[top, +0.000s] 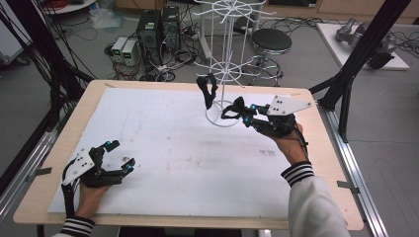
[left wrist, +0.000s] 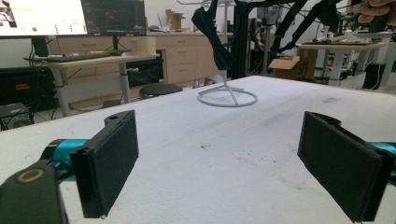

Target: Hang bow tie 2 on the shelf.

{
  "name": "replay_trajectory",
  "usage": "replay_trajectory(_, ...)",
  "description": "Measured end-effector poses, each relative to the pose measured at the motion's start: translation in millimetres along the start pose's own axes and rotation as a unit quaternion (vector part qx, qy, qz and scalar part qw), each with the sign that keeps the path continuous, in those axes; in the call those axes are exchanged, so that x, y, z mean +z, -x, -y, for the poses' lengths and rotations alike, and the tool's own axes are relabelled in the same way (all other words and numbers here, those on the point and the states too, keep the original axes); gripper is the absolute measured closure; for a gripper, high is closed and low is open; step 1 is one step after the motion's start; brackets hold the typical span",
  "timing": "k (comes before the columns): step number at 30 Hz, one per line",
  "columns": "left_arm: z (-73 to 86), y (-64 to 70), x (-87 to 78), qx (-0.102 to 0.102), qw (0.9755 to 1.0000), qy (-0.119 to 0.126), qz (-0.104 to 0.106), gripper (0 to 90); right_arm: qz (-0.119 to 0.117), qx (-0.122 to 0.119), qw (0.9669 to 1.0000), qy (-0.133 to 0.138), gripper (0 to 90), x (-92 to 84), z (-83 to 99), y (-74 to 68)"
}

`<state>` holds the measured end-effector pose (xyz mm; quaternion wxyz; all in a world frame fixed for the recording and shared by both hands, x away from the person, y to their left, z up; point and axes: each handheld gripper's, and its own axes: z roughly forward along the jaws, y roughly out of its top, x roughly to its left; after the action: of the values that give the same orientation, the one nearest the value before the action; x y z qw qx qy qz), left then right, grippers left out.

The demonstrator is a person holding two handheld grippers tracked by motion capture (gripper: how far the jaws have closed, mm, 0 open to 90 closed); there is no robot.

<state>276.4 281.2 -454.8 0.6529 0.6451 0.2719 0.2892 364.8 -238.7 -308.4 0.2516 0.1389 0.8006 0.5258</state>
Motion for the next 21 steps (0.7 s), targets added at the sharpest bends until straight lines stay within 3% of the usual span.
replay_trajectory(10, 0.0, 0.0, 0.0, 0.000, 1.0000, 0.000, 0.000, 12.9, 0.033, 0.010, 0.9991, 0.026, 76.2, -5.1, -10.2, 10.0)
replay_trajectory(21, -0.1, -0.2, 0.1, 0.000, 1.0000, -0.002, 0.002, 12.9, 0.048, 0.016, 0.9984, 0.025, 76.2, -4.7, -15.4, 19.9)
